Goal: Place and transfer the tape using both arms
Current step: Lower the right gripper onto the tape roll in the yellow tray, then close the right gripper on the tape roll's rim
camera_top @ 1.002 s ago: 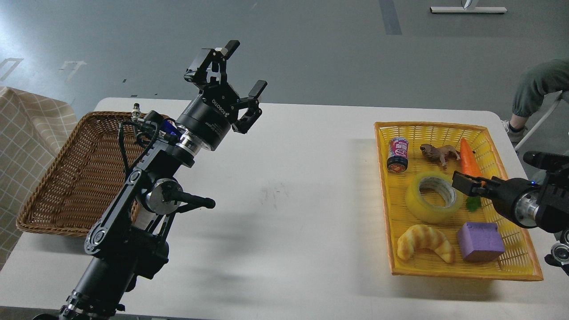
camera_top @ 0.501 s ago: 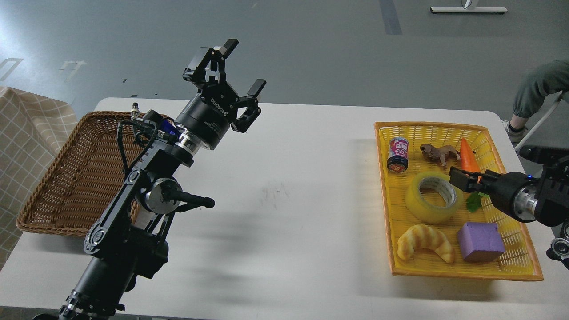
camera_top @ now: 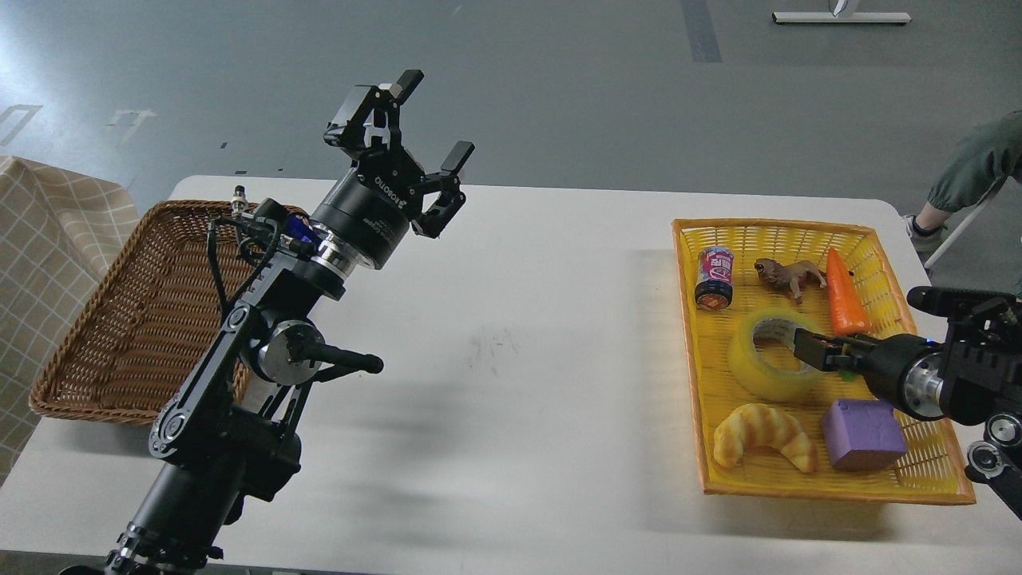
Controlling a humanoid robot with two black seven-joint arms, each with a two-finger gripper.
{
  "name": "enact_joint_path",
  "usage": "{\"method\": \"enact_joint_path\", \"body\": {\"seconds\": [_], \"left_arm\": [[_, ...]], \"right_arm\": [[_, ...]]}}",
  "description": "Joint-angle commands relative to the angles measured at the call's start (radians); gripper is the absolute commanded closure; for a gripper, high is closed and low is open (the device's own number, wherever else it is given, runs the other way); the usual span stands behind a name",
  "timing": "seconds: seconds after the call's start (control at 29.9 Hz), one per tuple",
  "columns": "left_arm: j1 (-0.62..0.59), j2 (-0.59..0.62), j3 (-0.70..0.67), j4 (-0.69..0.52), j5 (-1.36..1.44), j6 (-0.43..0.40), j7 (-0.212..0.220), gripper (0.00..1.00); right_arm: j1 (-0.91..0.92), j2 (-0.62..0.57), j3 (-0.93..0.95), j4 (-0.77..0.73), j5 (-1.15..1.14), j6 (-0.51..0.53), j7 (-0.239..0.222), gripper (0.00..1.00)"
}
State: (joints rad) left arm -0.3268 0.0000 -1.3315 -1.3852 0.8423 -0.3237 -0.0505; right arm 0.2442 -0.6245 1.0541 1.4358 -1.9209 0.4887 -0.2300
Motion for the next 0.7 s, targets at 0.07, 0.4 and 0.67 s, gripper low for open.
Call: {"method": "enact_joint_path", "body": {"seconds": [0.07,0.4,0.67], "left_arm": [[0.000,0.000,0.000,0.000,0.000,0.000,0.000,0.02],[0.006,0.000,0.000,0.000,0.000,0.000,0.000,0.02],[0.006,0.000,0.000,0.000,0.000,0.000,0.000,0.02]], "right_arm": [[-0.003,0.000,-0.006,-0.005,-0.021,0.000,0.000,0.14],[-0.006,0.019,-0.009,-0.026,-0.024,0.000,-0.014,0.18],[-0.006,0.049,-0.006,-0.041,-0.023,0.000,-0.018,0.22]]}}
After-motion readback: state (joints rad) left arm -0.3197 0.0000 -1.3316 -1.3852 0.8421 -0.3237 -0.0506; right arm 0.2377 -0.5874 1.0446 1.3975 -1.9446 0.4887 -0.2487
